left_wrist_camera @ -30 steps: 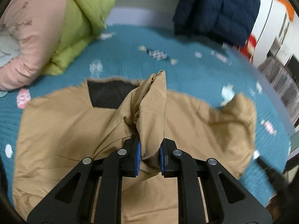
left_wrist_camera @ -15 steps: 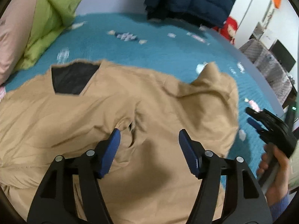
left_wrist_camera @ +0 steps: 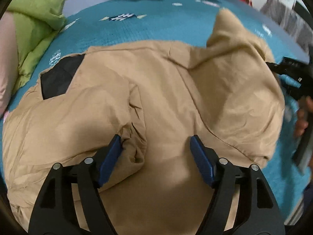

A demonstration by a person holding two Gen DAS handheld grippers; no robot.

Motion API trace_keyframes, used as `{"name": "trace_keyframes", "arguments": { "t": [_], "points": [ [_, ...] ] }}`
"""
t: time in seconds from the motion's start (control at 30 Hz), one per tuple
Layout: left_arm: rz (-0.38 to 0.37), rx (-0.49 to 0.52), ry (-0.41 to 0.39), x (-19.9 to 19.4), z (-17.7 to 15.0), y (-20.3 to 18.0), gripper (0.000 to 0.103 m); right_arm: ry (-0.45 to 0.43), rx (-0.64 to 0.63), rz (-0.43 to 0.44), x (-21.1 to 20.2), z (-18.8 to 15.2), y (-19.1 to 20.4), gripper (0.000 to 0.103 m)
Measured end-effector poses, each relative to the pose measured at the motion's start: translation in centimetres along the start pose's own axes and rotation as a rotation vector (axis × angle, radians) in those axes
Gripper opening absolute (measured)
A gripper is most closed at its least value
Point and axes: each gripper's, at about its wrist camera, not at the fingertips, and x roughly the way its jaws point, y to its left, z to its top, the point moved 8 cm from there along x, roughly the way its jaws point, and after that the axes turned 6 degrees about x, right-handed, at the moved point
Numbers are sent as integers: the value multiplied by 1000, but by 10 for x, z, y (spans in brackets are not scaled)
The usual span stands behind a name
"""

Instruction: Fold large clothes

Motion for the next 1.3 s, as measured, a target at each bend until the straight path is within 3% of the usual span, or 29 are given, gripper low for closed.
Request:
{"name": "trace_keyframes", "arguments": {
  "t": [0.13,0.27,0.37,0.5,0.67,0.83,0.93,1.03,1.1,1.13,1.2,1.3],
  "points": [
    [-52,-54,-7,-6,1,7,73,-107,-50,20,-33,12,25,7],
    [-145,-162,-60,-32,2,23,75,-216,-190,77,-77,12,84,7],
    [-181,-226,-108,-58,-2,38,75,-246,-286,146,-101,-4,133,7],
    [-162,-319,-162,-95,-16,75,77,-230,-425,264,-122,-53,210,7],
    [-42,-449,-173,-125,-49,158,80,-134,-574,371,-122,-143,294,7],
    [46,-597,-128,-140,-102,233,80,-31,-749,330,-80,-250,342,7],
    [91,-623,-107,-152,-133,261,80,76,-790,281,-39,-311,345,7],
    [114,-631,-97,-162,-155,276,80,146,-903,175,-7,-367,332,13],
    [113,-654,-101,-167,-163,283,80,210,-937,151,0,-393,321,32],
    [106,-670,-107,-171,-167,287,80,222,-942,150,-1,-399,316,39],
    [105,-687,-116,-172,-169,291,80,200,-952,157,-10,-400,310,67],
    [88,-701,-138,-175,-166,295,80,155,-956,189,-33,-388,307,72]
  ]
}}
